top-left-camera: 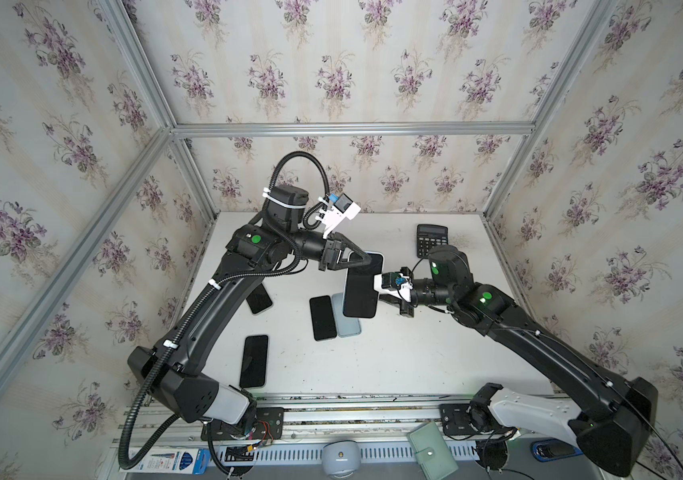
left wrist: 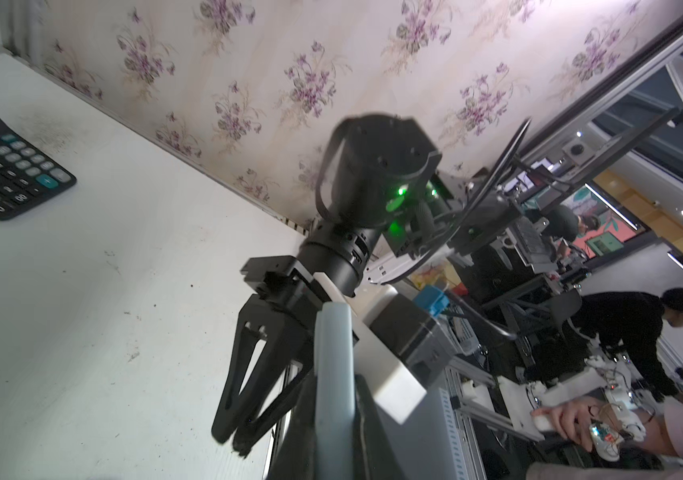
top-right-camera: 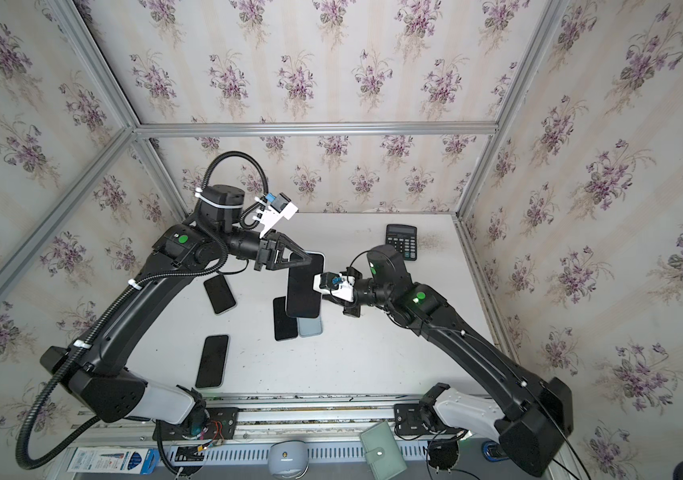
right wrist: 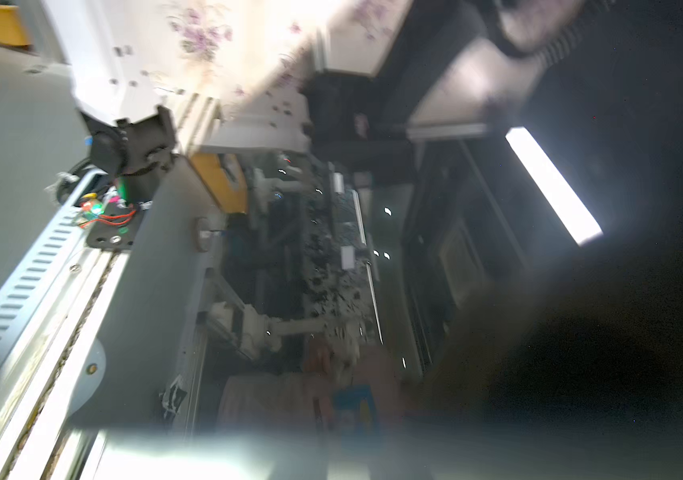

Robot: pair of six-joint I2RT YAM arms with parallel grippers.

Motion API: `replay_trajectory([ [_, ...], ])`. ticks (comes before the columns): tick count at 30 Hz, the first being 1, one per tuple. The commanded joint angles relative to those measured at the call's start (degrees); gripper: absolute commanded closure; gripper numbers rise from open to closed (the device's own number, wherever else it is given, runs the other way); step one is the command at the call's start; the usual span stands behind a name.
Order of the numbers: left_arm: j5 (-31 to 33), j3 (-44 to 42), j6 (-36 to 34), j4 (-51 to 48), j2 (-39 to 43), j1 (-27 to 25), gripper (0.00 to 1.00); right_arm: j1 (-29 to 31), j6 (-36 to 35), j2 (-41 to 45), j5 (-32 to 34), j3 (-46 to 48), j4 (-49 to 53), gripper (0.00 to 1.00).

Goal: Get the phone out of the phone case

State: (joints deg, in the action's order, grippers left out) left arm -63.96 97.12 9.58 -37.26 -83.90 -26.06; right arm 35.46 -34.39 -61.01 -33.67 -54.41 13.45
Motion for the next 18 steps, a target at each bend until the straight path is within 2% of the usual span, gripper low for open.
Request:
replay_trajectory([
  [1,0.4,-0.7,17.2,15.3,2.2,2.3,1.0,0.0,18.0,7.9,12.8,7.1,-12.2,0.61],
  [3,2.0,-3.6,29.2,24.6,3.3,4.1,1.0,0.0,29.2,14.0,19.1,11.4,-13.9,0.53],
  [5,2.5,-7.8,42.7,36.3,3.7,5.6,1.0,0.0,39.8,18.8,22.4,13.9,-14.1,0.51],
  [7,2.9,-12.7,57.4,49.8,3.0,6.3,1.0,0.0,50.3,21.3,22.2,15.0,-14.2,0.49],
  [9,3.5,-17.2,71.0,64.8,1.7,6.5,1.0,0.0,59.6,21.4,18.1,15.4,-16.6,0.48],
  [10,3.5,-18.0,74.1,69.1,1.0,6.3,1.0,0.0,63.2,20.9,16.8,15.4,-18.1,0.46],
  [13,3.8,-18.6,75.2,69.5,-0.1,6.2,1.0,0.2,72.6,17.8,12.8,15.5,-27.5,0.44],
  [15,3.5,-18.6,75.6,69.3,-0.8,6.2,1.0,1.5,74.9,16.1,12.6,15.3,-33.6,0.42],
  [18,3.0,-18.6,75.4,69.4,-1.2,6.0,1.0,3.7,74.5,13.4,13.6,14.0,-38.7,0.39],
])
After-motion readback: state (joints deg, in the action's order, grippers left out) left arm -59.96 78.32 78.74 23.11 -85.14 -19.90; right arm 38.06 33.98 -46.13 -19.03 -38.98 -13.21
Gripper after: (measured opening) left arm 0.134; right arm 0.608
